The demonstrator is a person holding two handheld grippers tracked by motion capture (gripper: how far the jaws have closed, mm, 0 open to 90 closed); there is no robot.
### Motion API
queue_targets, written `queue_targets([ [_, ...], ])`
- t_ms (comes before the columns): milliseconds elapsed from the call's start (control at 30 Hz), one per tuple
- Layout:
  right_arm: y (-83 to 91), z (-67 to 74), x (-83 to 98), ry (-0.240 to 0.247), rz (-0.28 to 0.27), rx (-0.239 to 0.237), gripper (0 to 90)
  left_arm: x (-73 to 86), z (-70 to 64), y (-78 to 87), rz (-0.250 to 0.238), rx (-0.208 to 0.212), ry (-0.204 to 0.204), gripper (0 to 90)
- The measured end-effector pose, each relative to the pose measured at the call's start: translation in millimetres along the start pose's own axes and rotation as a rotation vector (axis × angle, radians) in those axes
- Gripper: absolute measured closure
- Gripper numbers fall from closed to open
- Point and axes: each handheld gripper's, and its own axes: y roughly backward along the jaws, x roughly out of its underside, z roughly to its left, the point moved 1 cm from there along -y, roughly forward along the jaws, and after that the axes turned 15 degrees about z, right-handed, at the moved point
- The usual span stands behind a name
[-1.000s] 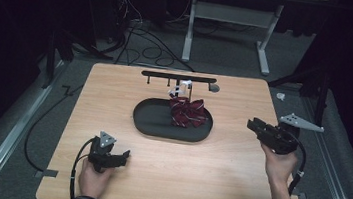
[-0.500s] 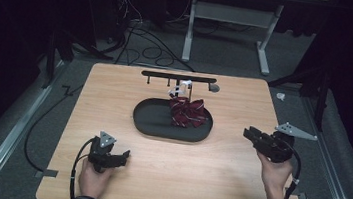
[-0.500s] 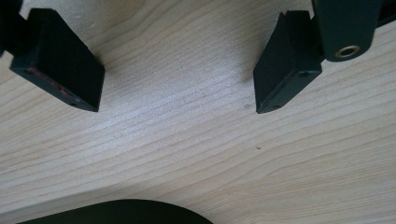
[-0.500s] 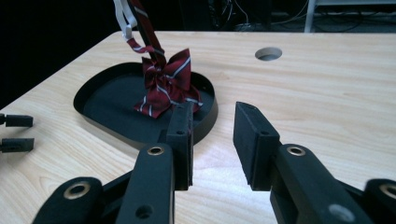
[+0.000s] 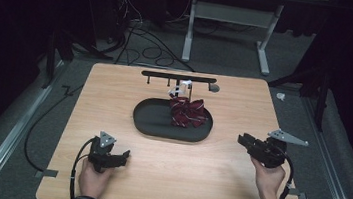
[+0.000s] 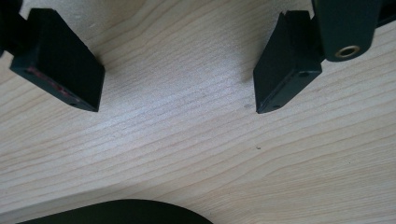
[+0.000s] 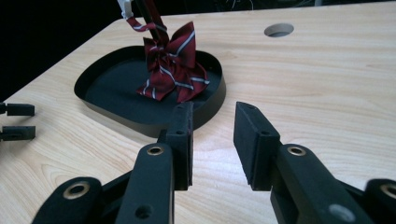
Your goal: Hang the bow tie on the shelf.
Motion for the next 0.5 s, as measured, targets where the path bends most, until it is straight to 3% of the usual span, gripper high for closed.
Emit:
queue_targets([
  [500,-21.0,3.1,19.2,-0.016,0.040,-0.009,69.7,0.0,0.0,0.0,0.000,0.000,-0.001,16.9],
])
